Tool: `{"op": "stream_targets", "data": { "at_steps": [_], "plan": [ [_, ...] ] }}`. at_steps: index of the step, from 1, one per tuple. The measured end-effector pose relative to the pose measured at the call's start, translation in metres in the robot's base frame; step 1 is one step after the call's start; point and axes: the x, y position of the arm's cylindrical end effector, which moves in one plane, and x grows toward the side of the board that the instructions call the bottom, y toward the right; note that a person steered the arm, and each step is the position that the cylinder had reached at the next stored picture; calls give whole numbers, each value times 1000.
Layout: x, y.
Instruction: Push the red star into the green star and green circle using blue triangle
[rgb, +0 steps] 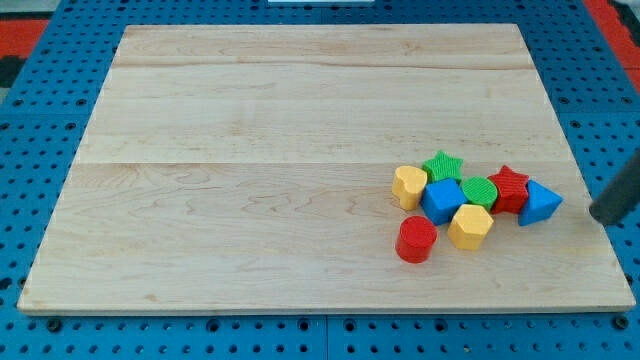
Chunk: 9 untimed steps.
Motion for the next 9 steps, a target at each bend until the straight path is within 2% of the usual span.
{"op": "stream_targets", "data": {
  "at_steps": [2, 3, 4, 5, 6, 8, 9],
  "plan": [
    [46, -52],
    [52, -39],
    [17, -30],
    [-11, -50],
    [-13, -84],
    [4, -83],
    [6, -106]
  ]
}}
